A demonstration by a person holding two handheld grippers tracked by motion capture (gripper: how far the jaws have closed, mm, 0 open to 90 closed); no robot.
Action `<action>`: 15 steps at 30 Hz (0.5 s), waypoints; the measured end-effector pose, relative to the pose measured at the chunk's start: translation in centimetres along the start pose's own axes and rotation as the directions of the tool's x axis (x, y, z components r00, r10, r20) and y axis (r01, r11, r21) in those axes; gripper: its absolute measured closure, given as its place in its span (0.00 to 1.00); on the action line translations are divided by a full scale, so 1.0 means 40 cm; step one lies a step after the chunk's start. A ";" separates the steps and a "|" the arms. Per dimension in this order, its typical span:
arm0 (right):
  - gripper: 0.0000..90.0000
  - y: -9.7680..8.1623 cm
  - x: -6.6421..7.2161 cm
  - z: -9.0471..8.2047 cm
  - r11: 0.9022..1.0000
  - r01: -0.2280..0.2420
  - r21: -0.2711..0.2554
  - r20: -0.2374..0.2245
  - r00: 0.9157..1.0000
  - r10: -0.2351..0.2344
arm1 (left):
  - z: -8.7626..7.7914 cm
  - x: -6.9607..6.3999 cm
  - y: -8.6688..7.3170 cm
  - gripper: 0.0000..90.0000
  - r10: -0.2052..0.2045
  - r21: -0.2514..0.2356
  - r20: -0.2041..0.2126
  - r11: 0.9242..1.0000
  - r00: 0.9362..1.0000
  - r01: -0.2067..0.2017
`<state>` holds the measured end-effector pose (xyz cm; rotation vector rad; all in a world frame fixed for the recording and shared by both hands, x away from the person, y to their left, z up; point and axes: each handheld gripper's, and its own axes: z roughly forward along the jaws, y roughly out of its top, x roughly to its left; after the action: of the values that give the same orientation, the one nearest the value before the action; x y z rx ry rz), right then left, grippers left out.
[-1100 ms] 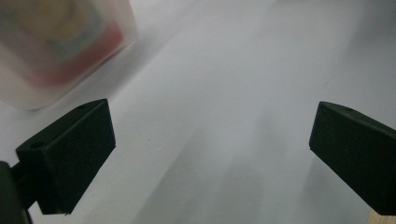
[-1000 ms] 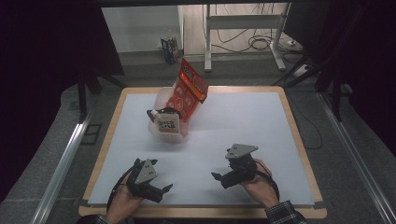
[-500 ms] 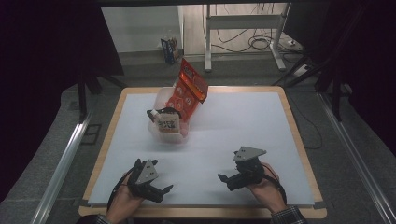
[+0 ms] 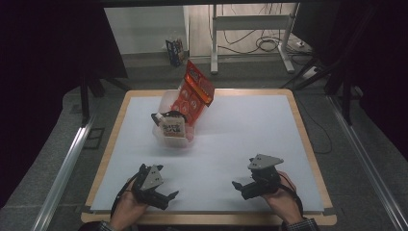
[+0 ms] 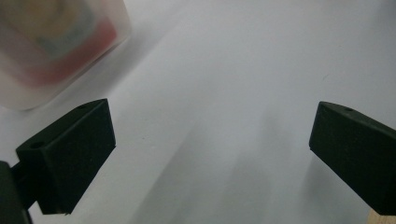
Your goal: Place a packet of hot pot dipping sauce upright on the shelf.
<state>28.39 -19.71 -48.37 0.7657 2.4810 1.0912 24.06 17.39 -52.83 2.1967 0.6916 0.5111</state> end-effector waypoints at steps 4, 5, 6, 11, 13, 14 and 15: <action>0.00 -0.009 -0.003 -0.010 1.000 -0.003 0.001 0.012 1.000 0.003 | 0.000 0.000 0.000 0.00 0.000 0.001 0.000 1.000 1.000 0.000; 0.00 -0.012 -0.004 -0.013 1.000 -0.008 0.001 0.017 1.000 0.008 | 0.001 0.000 0.000 0.00 0.000 0.001 0.000 1.000 1.000 0.000; 0.00 -0.015 -0.005 -0.016 1.000 -0.008 0.004 0.021 1.000 0.008 | 0.001 -0.001 0.000 0.00 0.000 0.002 -0.001 1.000 1.000 0.000; 0.00 -0.030 -0.010 -0.028 1.000 -0.017 0.005 0.040 0.999 0.017 | 0.002 -0.001 0.000 0.00 0.001 0.003 0.001 1.000 1.000 -0.001; 0.00 -0.036 -0.012 -0.034 1.000 -0.022 0.006 0.047 0.999 0.021 | 0.002 -0.001 0.000 0.00 0.001 0.004 0.000 1.000 1.000 -0.001; 0.00 -0.038 -0.013 -0.036 1.000 -0.021 0.007 0.050 0.999 0.020 | 0.002 -0.001 0.000 0.00 0.001 0.004 0.001 1.000 1.000 -0.001; 0.00 -0.042 -0.014 -0.039 1.000 -0.023 0.008 0.055 0.998 0.023 | 0.002 -0.001 0.000 0.00 0.001 0.004 0.000 1.000 1.000 -0.001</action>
<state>27.52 -21.90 -48.58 0.8175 2.4381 1.0534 24.07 17.31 -52.90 2.2012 0.6921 0.5101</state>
